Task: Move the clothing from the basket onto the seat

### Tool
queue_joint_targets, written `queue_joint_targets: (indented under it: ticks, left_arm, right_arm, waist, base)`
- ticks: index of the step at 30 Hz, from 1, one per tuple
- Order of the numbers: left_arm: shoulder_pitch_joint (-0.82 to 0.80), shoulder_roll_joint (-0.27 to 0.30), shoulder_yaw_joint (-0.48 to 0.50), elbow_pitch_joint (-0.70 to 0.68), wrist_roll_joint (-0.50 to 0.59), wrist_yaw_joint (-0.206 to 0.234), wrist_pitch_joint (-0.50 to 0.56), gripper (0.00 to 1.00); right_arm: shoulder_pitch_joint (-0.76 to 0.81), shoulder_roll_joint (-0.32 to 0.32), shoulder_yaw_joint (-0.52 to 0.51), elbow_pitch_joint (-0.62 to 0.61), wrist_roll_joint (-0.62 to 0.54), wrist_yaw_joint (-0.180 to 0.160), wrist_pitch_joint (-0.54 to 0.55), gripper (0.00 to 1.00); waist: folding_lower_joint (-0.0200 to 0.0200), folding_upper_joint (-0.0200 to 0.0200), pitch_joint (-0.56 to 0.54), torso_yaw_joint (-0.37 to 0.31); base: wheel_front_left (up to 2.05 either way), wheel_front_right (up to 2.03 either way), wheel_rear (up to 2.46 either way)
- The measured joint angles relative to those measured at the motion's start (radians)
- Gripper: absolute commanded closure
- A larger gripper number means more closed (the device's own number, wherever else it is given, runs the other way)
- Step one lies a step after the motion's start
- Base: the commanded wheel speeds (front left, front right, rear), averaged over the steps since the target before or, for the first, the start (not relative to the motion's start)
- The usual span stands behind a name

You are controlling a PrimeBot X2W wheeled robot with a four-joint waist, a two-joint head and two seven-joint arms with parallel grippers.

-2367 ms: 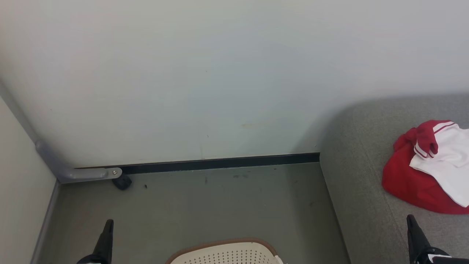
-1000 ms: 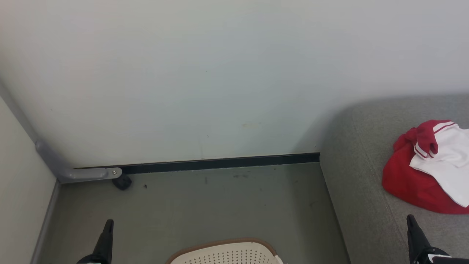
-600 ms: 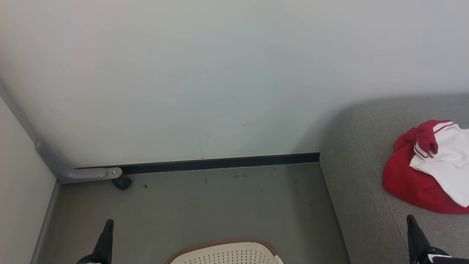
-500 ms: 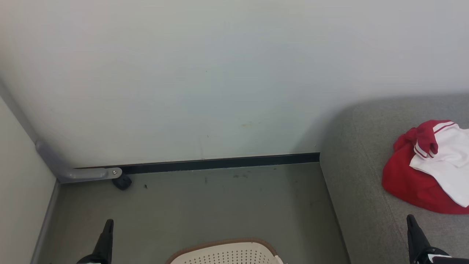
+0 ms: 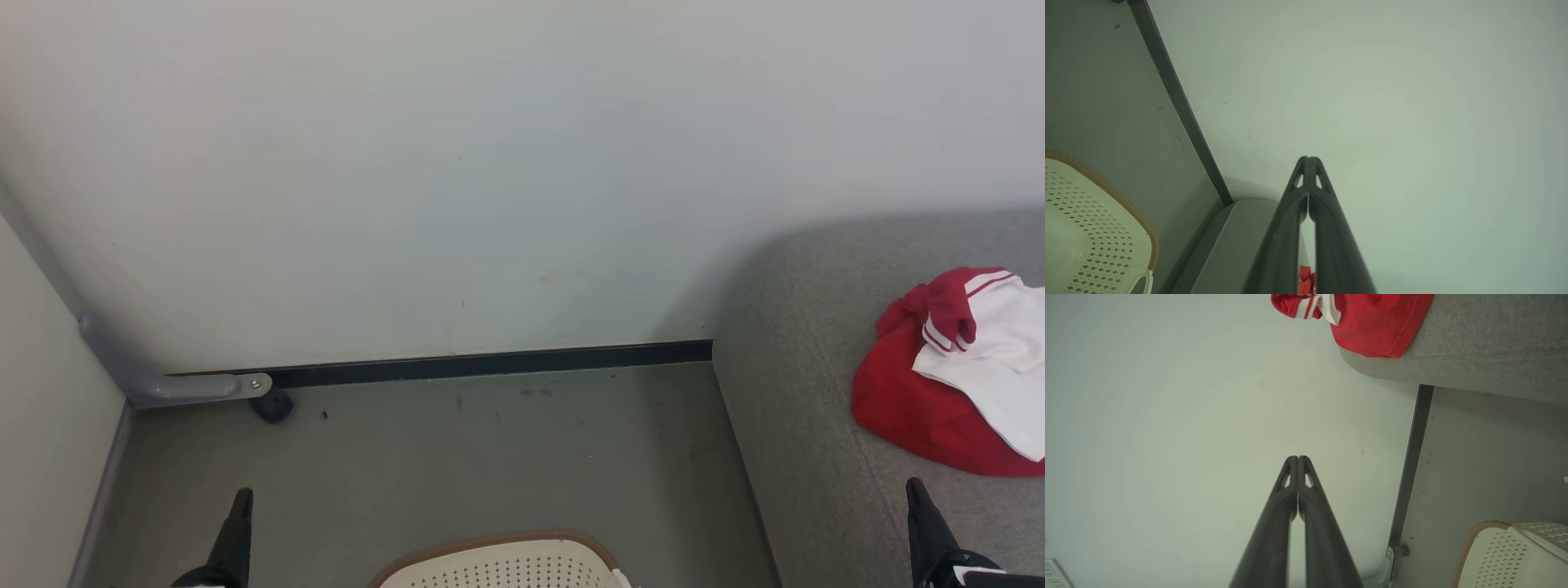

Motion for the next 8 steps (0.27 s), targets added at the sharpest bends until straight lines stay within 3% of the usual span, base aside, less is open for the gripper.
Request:
queue_joint_targets:
  ticks: [8]
  left_arm:
    - [0.0,0.0,0.0,0.0,0.0,0.0,0.0,1.0]
  right_arm:
    - [0.0,0.0,0.0,0.0,0.0,0.0,0.0,1.0]
  waist:
    - [0.0,0.0001,0.0,0.0]
  base:
    - [0.0,0.0,0.0]
